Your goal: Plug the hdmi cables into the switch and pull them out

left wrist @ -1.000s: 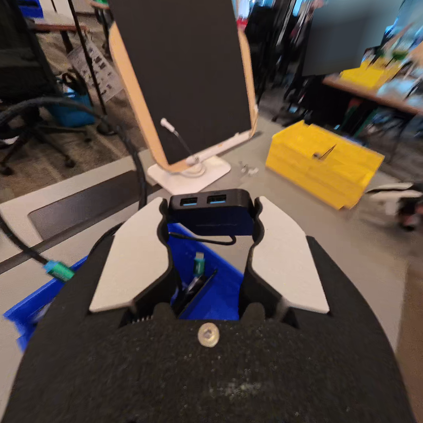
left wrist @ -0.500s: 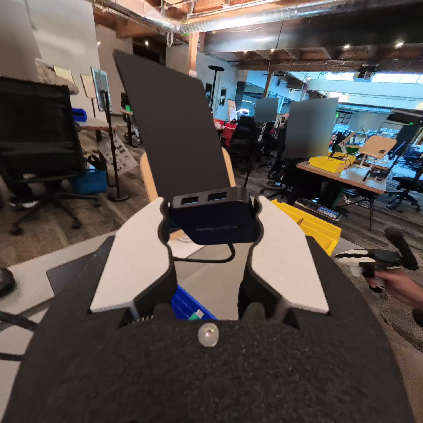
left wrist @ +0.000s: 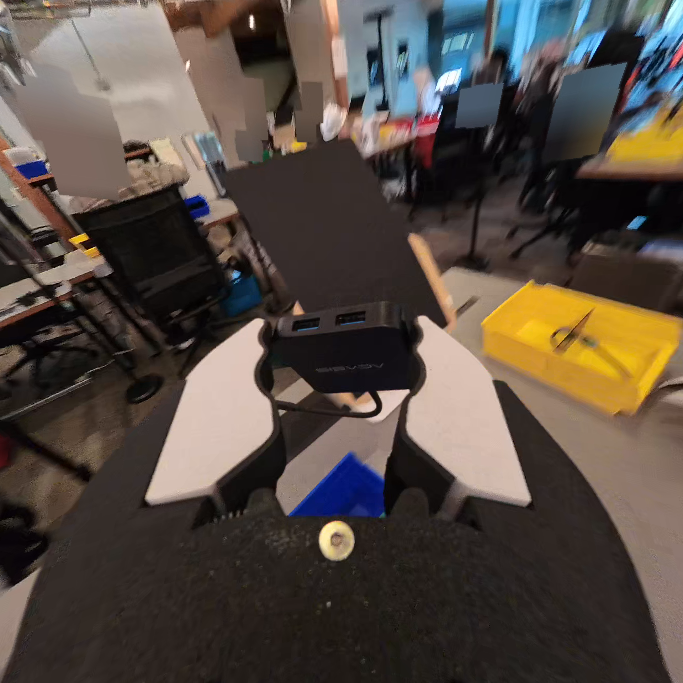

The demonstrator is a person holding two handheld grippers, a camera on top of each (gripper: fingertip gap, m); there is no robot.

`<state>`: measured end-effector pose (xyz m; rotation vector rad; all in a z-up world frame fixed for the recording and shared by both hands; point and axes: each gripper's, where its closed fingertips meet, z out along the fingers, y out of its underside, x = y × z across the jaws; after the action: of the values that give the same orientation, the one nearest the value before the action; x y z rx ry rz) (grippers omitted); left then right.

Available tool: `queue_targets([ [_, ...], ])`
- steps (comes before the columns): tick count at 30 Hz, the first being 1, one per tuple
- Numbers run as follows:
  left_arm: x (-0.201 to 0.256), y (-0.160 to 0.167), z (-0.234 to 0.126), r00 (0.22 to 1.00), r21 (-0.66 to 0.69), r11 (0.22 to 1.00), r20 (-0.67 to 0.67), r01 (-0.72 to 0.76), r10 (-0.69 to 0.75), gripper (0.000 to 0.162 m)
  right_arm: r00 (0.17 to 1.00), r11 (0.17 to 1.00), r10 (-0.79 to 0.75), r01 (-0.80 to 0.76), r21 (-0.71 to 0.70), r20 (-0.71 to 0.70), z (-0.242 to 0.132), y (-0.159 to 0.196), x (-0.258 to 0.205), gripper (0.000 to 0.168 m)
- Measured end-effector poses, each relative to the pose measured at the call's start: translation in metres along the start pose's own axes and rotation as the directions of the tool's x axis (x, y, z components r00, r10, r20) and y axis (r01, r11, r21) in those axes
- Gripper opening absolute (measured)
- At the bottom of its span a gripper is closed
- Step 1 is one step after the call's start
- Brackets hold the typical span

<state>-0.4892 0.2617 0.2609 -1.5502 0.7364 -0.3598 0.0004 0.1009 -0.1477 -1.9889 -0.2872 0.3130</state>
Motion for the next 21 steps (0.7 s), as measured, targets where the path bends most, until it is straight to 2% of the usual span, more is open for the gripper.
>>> queue_targets([
  [3, 0.020, 0.037, 0.014, 0.988, -0.197, 0.970, 0.018, -0.144, 0.151, 0.071, 1.000, 1.000, 0.010, -0.010, -0.001, 0.001, -0.002, 0.002, 0.002, 0.020],
  [6, 0.036, 0.086, 0.018, 0.962, -0.361, 0.899, 0.014, -0.249, 0.272, 0.071, 1.000, 1.000, 0.029, -0.029, -0.002, 0.008, -0.004, 0.003, 0.003, 0.020],
  [10, 0.033, 0.145, 0.017, 0.928, -0.498, 0.807, 0.013, -0.316, 0.372, 0.071, 0.999, 0.999, 0.038, -0.038, -0.001, 0.014, -0.004, 0.003, 0.003, 0.020],
  [12, 0.029, 0.168, 0.018, 0.935, -0.526, 0.796, 0.005, -0.299, 0.355, 0.071, 0.999, 0.999, 0.038, -0.038, -0.004, 0.022, -0.003, 0.003, 0.001, 0.020],
  [15, 0.021, 0.193, 0.019, 0.960, -0.541, 0.808, 0.008, -0.232, 0.281, 0.071, 0.999, 0.999, 0.033, -0.033, -0.009, 0.036, 0.000, 0.003, -0.004, 0.020],
  [17, 0.004, 0.203, 0.014, 0.945, -0.569, 0.785, 0.043, -0.245, 0.326, 0.071, 0.999, 1.000, 0.025, -0.024, -0.014, 0.041, 0.002, 0.003, -0.007, 0.020],
  [21, -0.027, 0.188, -0.003, 0.938, -0.565, 0.803, 0.137, -0.191, 0.319, 0.071, 0.999, 1.000, 0.012, -0.011, -0.022, 0.043, 0.004, 0.004, -0.010, 0.021],
])
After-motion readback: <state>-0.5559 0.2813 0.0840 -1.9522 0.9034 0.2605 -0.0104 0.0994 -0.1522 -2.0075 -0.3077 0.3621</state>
